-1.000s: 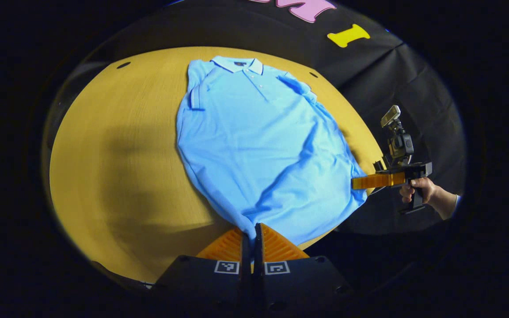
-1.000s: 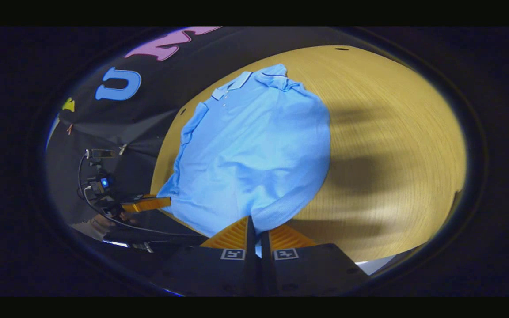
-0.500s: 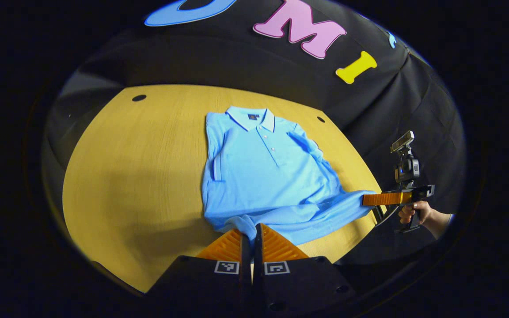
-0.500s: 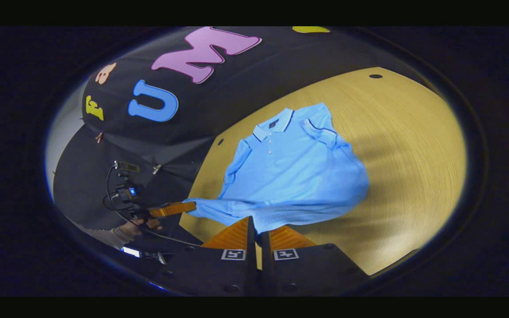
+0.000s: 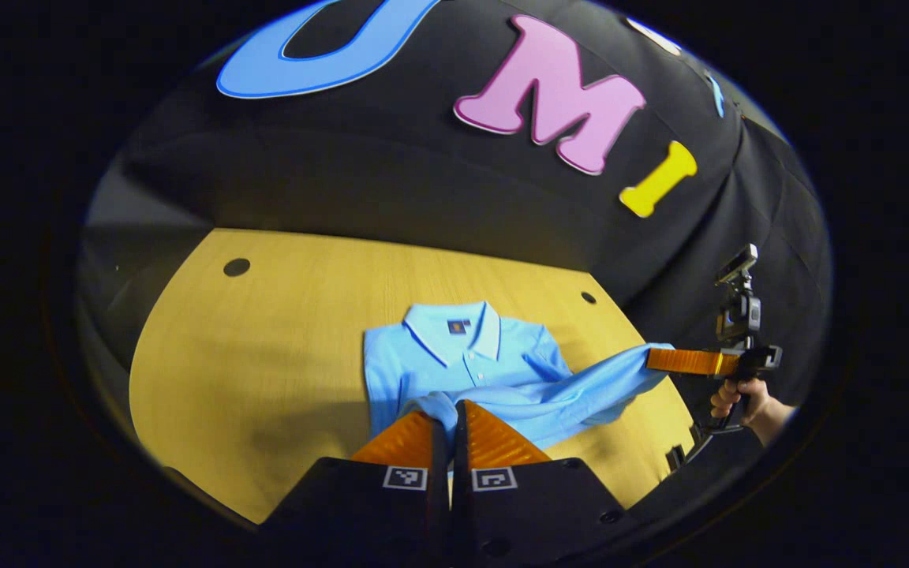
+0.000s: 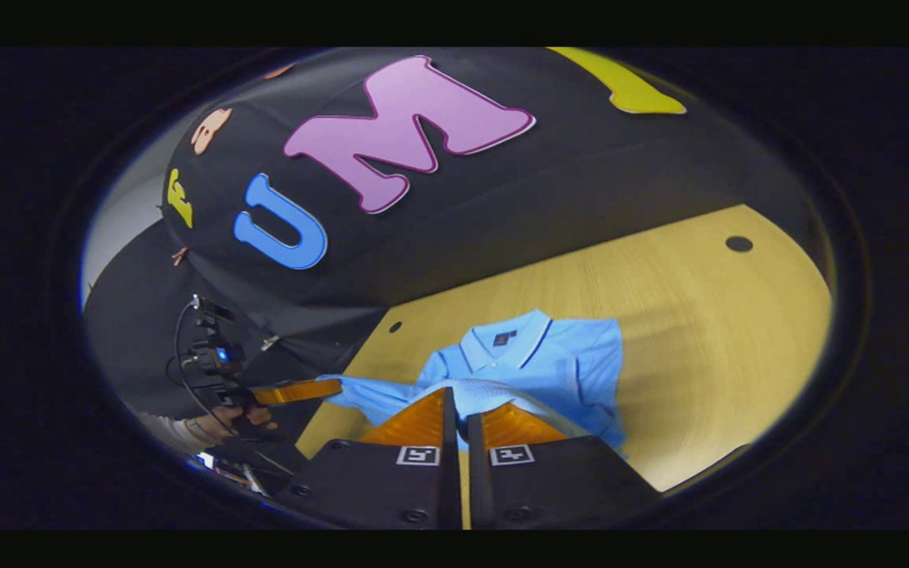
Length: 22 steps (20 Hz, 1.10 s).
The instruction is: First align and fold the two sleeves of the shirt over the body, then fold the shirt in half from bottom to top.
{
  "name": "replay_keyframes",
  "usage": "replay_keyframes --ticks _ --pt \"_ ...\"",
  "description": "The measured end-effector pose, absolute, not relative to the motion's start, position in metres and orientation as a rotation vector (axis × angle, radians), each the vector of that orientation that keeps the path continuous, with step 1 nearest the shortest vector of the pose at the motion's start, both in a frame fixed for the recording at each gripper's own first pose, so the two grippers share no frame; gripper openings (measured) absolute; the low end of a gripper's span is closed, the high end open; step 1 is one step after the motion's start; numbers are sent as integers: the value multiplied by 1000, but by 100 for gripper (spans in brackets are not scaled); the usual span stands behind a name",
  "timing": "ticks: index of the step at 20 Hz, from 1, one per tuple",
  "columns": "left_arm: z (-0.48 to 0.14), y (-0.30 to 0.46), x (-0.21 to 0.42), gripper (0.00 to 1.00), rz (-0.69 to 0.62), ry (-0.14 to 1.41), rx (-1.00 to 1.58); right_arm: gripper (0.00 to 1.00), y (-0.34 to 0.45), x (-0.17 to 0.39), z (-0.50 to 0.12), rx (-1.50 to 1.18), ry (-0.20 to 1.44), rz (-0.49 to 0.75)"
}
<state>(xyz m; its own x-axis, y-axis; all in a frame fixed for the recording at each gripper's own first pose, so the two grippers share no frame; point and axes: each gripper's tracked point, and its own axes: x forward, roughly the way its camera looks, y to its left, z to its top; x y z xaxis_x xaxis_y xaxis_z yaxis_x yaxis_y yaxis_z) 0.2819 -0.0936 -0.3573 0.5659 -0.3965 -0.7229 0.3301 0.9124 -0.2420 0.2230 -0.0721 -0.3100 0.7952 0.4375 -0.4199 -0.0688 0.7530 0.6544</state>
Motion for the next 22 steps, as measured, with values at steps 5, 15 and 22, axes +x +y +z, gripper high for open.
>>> replay_keyframes --ticks 5,15,22 --pt "-397 -107 367 6 -309 881 -60 8 -90 313 -354 542 634 233" --pt "-488 -90 413 19 -110 999 56 9 -102 373 -453 445 804 145" --pt "-461 -104 404 98 -113 953 103 97 -109 361 -441 364 793 127"
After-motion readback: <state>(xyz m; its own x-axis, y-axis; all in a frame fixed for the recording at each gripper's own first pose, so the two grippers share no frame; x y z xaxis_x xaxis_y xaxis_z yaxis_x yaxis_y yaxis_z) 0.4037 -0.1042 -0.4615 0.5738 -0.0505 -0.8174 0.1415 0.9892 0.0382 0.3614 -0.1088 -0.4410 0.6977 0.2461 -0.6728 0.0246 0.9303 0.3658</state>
